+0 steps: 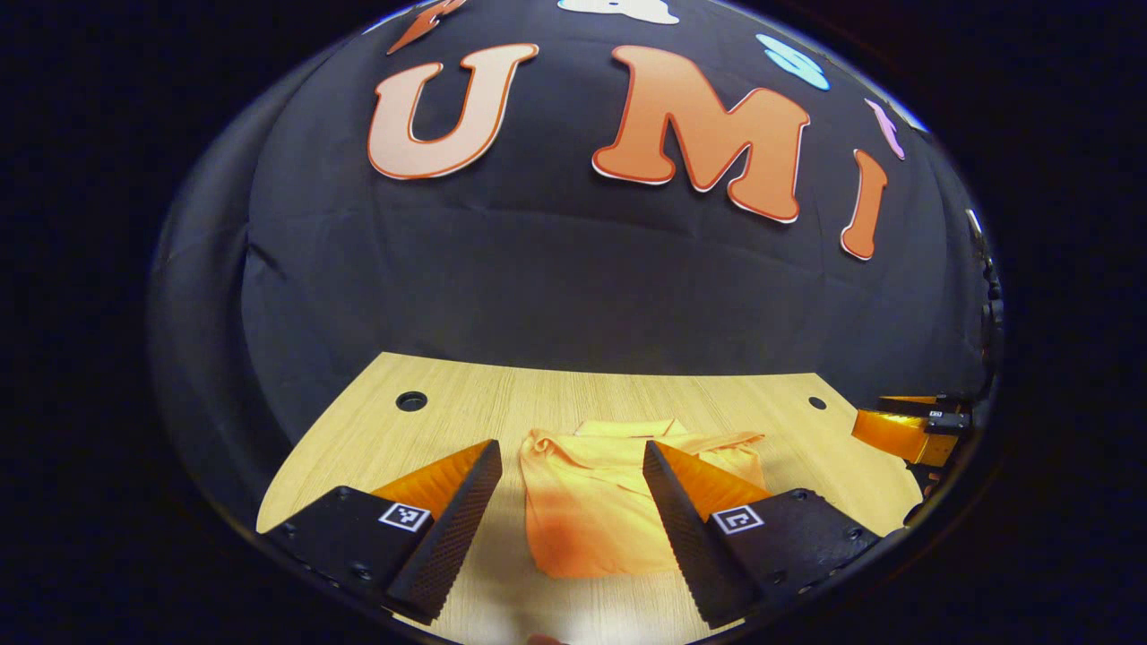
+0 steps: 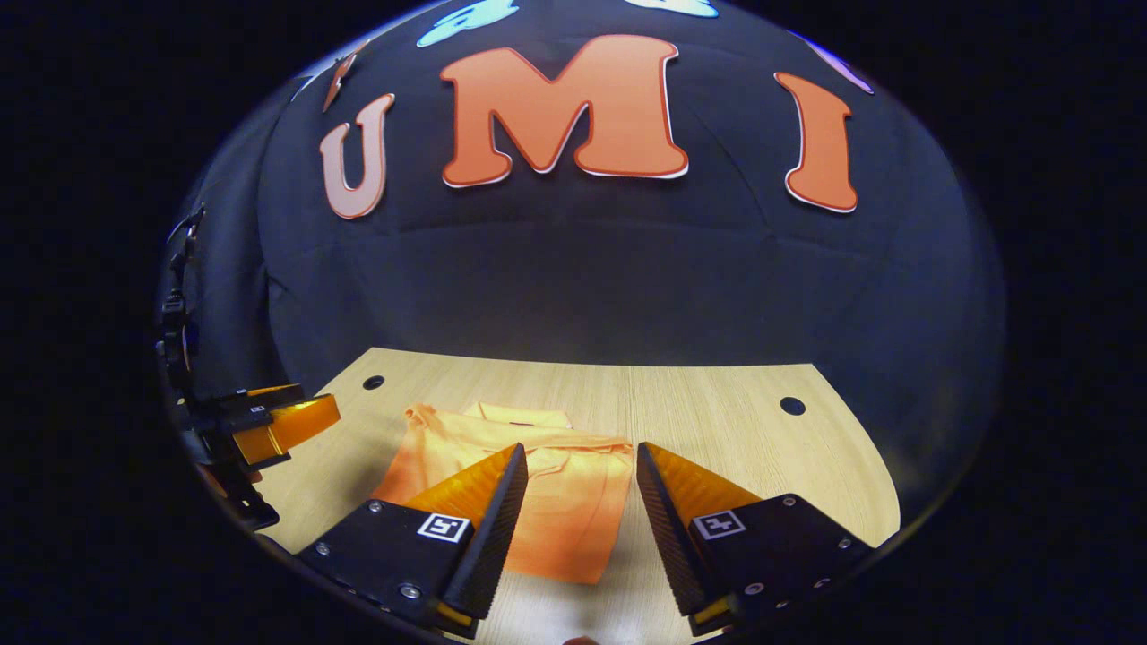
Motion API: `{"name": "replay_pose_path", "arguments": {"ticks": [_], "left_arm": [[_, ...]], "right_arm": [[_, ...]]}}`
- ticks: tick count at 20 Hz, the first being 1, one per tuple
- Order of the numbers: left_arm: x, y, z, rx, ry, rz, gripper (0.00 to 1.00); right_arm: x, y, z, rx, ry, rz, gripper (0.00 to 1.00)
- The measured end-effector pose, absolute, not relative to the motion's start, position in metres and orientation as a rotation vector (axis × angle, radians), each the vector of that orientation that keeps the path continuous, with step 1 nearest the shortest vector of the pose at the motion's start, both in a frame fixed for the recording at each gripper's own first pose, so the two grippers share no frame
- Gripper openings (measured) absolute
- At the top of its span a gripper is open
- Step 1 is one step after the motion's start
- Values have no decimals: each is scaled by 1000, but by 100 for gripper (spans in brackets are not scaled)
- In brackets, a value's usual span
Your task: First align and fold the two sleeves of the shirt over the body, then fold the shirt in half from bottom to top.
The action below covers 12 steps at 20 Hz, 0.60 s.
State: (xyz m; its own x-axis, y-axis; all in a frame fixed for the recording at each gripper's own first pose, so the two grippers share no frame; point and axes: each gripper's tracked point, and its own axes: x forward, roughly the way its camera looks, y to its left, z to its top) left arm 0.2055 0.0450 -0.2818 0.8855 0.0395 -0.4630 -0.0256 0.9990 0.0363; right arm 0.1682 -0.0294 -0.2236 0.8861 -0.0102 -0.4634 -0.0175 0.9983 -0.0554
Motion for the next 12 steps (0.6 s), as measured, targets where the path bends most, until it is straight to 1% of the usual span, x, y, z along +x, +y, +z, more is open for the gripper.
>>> {"name": "replay_pose_path", "arguments": {"ticks": [3, 7, 12], "left_arm": [[177, 36, -272, 31, 448, 44, 98], [125, 28, -249, 34, 371, 61, 98], [82, 20, -221, 30, 302, 98, 98]], "right_arm": [[148, -22, -215, -68, 455, 29, 80], [114, -9, -194, -71, 399, 73, 80], [77, -3, -179, -80, 349, 115, 80]]}}
